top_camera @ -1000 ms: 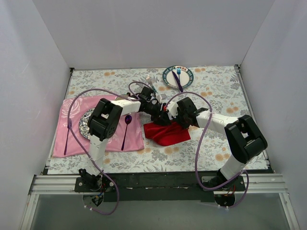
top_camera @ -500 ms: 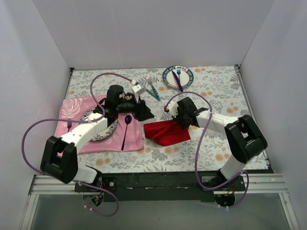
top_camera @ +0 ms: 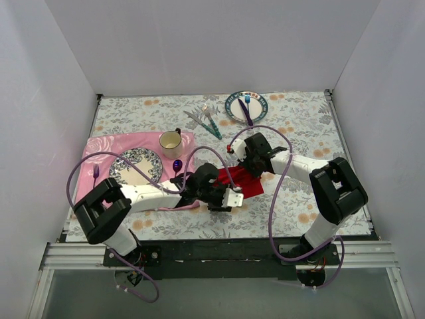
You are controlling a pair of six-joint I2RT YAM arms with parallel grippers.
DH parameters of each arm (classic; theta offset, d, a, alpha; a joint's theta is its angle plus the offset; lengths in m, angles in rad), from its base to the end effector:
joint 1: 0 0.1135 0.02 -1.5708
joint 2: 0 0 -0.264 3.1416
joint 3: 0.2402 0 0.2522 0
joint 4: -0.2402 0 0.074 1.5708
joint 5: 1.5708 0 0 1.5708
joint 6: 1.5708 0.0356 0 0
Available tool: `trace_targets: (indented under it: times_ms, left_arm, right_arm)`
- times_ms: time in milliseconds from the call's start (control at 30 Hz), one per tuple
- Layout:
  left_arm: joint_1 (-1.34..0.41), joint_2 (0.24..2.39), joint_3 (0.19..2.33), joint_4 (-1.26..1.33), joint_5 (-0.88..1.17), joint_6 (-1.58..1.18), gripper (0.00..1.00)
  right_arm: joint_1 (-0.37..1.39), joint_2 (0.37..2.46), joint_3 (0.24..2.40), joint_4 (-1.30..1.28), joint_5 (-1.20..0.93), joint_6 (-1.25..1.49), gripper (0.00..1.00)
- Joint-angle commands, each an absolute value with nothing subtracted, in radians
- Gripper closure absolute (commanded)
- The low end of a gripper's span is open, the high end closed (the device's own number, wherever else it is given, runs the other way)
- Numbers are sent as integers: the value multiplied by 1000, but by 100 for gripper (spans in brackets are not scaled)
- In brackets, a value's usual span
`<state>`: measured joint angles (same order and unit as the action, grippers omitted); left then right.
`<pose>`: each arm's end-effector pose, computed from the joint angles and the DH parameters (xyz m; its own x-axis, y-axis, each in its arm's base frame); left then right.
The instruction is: Fold the napkin into a case and place the utensils inside
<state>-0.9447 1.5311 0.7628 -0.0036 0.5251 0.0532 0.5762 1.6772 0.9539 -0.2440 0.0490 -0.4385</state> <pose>0.1628 -0.2556 0.1771 -0.3597 0.5759 -0.7342 0.9321 0.1856 -0.3111 0.2806 0.1803 0.1686 -0.4039 -0.7682 -0.4967 -0.7647 0.5816 -0.2775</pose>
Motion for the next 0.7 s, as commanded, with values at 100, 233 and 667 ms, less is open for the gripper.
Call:
trace_targets:
  times_ms: [100,233,667]
  left_arm:
    - [-966,1560,756,6,433,281,60]
    - [-968,1598,755,6,393,313,61]
    - [-959,1663,793,146,322,198,100]
  right_arm:
    - [574,1707,950,-305,18,-410,99]
    - [574,1706,945,-308,18,-413,99]
    - [574,1710,957,-319,11,-417,99]
